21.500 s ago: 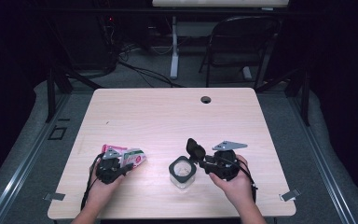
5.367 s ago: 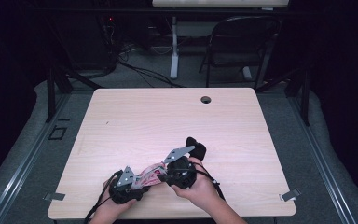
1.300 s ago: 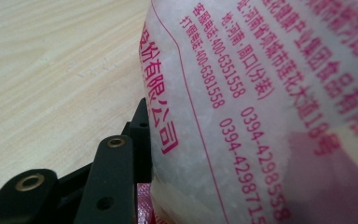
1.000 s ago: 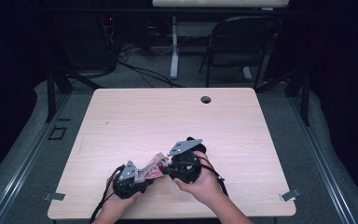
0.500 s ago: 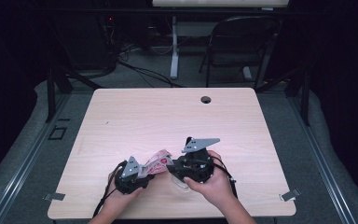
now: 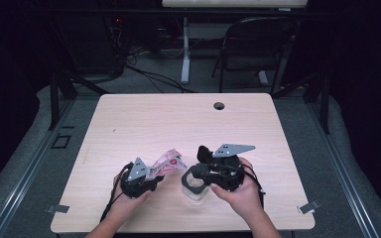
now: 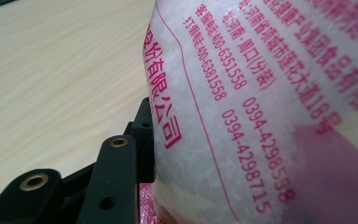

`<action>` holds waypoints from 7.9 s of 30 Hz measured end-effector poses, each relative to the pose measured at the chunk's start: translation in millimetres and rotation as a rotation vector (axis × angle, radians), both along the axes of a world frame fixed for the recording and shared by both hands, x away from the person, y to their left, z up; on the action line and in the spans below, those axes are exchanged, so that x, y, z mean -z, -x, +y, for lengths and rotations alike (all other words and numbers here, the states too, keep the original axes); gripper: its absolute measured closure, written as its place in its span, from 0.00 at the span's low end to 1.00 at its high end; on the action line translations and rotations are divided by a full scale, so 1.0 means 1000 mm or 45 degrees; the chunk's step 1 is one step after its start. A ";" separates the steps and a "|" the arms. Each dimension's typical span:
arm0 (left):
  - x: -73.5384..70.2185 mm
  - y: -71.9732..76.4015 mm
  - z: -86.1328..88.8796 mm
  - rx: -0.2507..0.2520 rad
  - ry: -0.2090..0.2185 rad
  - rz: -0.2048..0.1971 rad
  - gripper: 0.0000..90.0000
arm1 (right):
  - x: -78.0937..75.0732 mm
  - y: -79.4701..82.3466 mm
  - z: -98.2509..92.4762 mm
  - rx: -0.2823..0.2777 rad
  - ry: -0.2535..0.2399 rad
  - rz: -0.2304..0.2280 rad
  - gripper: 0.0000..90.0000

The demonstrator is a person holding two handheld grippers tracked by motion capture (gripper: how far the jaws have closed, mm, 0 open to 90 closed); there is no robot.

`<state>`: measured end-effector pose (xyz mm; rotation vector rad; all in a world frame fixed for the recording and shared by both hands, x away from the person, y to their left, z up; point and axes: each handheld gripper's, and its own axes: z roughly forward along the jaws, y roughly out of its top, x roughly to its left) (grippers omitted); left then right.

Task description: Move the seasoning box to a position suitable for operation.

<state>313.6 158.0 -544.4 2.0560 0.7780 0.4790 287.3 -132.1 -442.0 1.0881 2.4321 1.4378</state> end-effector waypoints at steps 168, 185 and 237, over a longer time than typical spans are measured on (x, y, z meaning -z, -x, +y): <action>-0.054 -0.002 -0.028 0.069 -0.892 -0.842 0.68 | -0.023 -0.030 0.029 -0.022 0.214 0.043 1.00; -0.054 -0.001 -0.029 0.080 -0.981 -0.876 0.68 | -0.014 -0.031 0.027 -0.022 0.196 0.062 1.00; -0.059 0.002 -0.039 0.116 -1.178 -0.983 0.69 | 0.007 -0.030 0.017 -0.004 0.108 0.077 1.00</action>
